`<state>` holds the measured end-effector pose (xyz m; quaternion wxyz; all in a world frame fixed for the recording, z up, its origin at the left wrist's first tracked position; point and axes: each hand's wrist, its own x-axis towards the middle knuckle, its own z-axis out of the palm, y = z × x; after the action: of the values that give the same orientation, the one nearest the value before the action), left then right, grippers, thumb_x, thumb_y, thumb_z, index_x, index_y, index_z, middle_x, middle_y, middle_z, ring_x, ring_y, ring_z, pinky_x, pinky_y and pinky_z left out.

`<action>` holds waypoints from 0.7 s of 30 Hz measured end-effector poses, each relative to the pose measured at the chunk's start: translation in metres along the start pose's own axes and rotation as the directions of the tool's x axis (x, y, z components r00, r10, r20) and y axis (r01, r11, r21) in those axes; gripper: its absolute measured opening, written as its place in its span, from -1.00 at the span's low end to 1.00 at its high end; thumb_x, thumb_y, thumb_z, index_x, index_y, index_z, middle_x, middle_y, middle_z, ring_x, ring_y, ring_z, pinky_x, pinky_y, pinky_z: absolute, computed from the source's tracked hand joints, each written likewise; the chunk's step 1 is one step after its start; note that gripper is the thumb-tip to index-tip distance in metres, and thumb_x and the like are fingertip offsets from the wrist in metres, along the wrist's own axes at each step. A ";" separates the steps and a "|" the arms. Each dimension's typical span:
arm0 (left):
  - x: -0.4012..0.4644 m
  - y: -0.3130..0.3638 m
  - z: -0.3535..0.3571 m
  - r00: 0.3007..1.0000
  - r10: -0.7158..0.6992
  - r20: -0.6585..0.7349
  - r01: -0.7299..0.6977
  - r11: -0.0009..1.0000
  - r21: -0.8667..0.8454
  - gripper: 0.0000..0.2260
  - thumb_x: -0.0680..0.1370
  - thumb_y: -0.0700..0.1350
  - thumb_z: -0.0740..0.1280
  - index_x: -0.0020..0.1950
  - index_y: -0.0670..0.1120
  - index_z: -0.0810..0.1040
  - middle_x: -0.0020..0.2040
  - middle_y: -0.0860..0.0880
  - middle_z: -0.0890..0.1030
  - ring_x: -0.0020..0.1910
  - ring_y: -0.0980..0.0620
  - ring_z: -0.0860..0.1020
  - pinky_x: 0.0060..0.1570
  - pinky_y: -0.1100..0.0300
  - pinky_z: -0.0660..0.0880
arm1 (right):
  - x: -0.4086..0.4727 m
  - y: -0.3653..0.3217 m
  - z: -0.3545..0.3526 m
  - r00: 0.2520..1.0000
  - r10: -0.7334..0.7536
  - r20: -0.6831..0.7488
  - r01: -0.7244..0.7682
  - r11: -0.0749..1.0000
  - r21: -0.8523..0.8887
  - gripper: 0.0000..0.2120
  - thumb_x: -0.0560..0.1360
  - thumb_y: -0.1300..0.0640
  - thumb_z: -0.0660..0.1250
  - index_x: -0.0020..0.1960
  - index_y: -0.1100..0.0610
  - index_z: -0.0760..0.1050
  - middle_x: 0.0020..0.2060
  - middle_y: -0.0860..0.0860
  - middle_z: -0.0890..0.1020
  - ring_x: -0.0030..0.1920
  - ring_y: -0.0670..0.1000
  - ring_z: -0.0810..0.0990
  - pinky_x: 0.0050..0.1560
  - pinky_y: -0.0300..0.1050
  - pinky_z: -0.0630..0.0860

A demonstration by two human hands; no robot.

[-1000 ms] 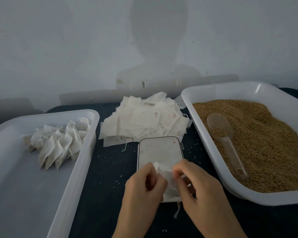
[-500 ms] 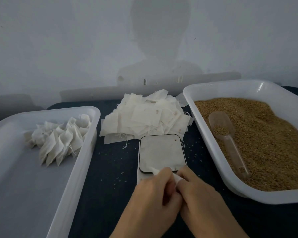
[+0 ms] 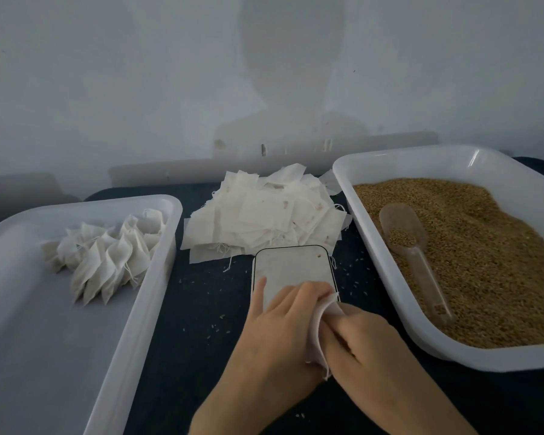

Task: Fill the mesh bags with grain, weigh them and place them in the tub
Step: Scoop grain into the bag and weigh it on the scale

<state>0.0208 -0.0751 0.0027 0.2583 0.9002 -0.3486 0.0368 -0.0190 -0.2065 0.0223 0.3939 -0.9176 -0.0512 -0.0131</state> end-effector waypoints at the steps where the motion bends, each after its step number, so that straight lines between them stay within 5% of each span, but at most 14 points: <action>1: 0.002 0.001 0.002 1.000 -0.022 -0.007 0.022 0.999 -0.040 -0.36 0.22 -0.15 0.52 0.15 0.16 0.26 0.00 0.34 0.44 0.06 0.36 0.42 0.48 -0.13 0.07 | -0.001 0.000 -0.001 1.000 -0.012 0.015 0.012 1.000 -0.011 -0.72 0.58 -0.05 0.14 -0.31 -0.16 0.33 -0.36 -0.17 0.42 -0.28 -0.30 0.46 -0.30 -0.33 0.33; 3: 0.004 0.002 0.006 0.999 -0.052 0.014 0.053 0.993 -0.103 -0.53 0.30 -0.14 0.38 0.06 0.20 0.25 -0.09 0.39 0.38 -0.01 0.44 0.34 0.48 0.02 0.08 | -0.002 0.000 -0.009 0.994 -0.030 0.106 0.031 0.999 -0.009 -0.78 0.57 -0.09 0.14 -0.23 -0.19 0.44 -0.31 -0.18 0.47 -0.20 -0.30 0.48 -0.22 -0.29 0.41; 5: 0.004 0.001 0.007 0.992 -0.127 -0.010 0.121 0.961 -0.249 -0.64 0.34 -0.11 0.31 -0.04 0.24 0.23 -0.15 0.28 0.45 -0.04 0.34 0.42 0.21 0.09 0.38 | -0.003 0.001 -0.026 0.984 -0.083 0.159 0.074 0.995 0.066 -0.83 0.53 -0.13 0.18 -0.02 -0.29 0.55 -0.14 -0.29 0.60 -0.10 -0.31 0.54 -0.11 -0.31 0.50; 7: 0.003 -0.001 0.005 0.969 -0.245 -0.036 0.210 0.891 -0.403 -0.68 0.37 -0.10 0.33 -0.06 0.23 0.29 -0.16 0.14 0.48 -0.12 0.17 0.48 -0.17 0.20 0.46 | -0.002 0.011 -0.056 0.995 -0.095 0.011 0.093 0.986 0.141 -0.78 0.47 -0.25 0.18 0.06 -0.35 0.52 -0.06 -0.45 0.59 -0.06 -0.40 0.56 -0.14 -0.47 0.51; 9: 0.006 -0.004 0.001 0.954 -0.294 -0.064 0.232 0.852 -0.469 -0.67 0.40 -0.15 0.38 -0.06 0.20 0.33 -0.16 0.11 0.48 -0.18 0.16 0.49 -0.32 0.30 0.44 | 0.009 0.034 -0.090 0.977 -0.019 -0.213 0.025 0.999 0.027 -0.71 0.44 -0.30 0.16 0.01 -0.24 0.57 -0.20 -0.32 0.65 -0.19 -0.33 0.61 -0.35 -0.43 0.52; 10: 0.008 -0.006 0.001 0.952 -0.295 -0.082 0.218 0.841 -0.496 -0.67 0.42 -0.21 0.38 -0.07 0.18 0.34 -0.18 0.11 0.48 -0.20 0.17 0.50 -0.35 0.32 0.45 | 0.020 0.046 -0.104 0.967 0.062 -0.248 -0.095 0.987 -0.126 -0.68 0.46 -0.26 0.17 -0.02 -0.14 0.59 -0.27 -0.22 0.66 -0.27 -0.24 0.62 -0.44 -0.37 0.50; 12: 0.013 -0.008 0.000 0.947 -0.304 -0.104 0.205 0.821 -0.533 -0.64 0.42 -0.29 0.38 -0.09 0.16 0.35 -0.17 0.09 0.47 -0.24 0.19 0.48 -0.39 0.30 0.49 | 0.043 0.073 -0.121 0.931 0.344 -0.126 -0.359 0.789 -0.498 -0.63 0.52 -0.25 0.17 -0.08 0.00 0.57 -0.34 -0.12 0.59 -0.38 -0.14 0.56 -0.40 -0.35 0.45; 14: 0.018 -0.008 0.001 0.942 -0.317 -0.113 0.205 0.806 -0.555 -0.61 0.40 -0.32 0.38 -0.06 0.15 0.36 -0.18 0.08 0.46 -0.27 0.18 0.47 -0.39 0.29 0.50 | 0.062 0.097 -0.115 0.845 0.533 0.042 -0.368 0.637 -0.677 -0.56 0.51 -0.29 0.19 -0.21 0.06 0.52 -0.41 -0.09 0.51 -0.44 -0.11 0.47 -0.41 -0.30 0.39; 19: 0.020 -0.006 0.007 0.938 -0.338 -0.081 0.230 0.779 -0.584 -0.63 0.39 -0.29 0.37 -0.09 0.16 0.36 -0.22 0.14 0.45 -0.30 0.20 0.47 -0.42 0.30 0.46 | 0.075 0.114 -0.103 0.851 0.523 0.048 -0.321 0.590 -0.741 -0.70 0.51 -0.15 0.28 -0.29 0.00 0.41 -0.34 -0.05 0.57 -0.30 -0.07 0.58 -0.13 -0.12 0.58; 21: 0.018 -0.009 0.009 0.927 -0.363 -0.091 0.253 0.786 -0.564 -0.66 0.39 -0.29 0.37 -0.12 0.14 0.37 -0.21 0.09 0.48 -0.31 0.18 0.47 -0.42 0.29 0.46 | 0.072 0.112 -0.122 0.846 0.532 0.037 -0.350 0.607 -0.713 -0.72 0.55 -0.08 0.24 -0.29 0.00 0.39 -0.34 -0.03 0.56 -0.33 -0.07 0.56 -0.16 -0.13 0.57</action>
<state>0.0386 -0.0847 -0.0043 0.5377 0.8265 -0.1654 -0.0185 0.0665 -0.3660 0.0301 0.0097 -0.9736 0.1388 0.1808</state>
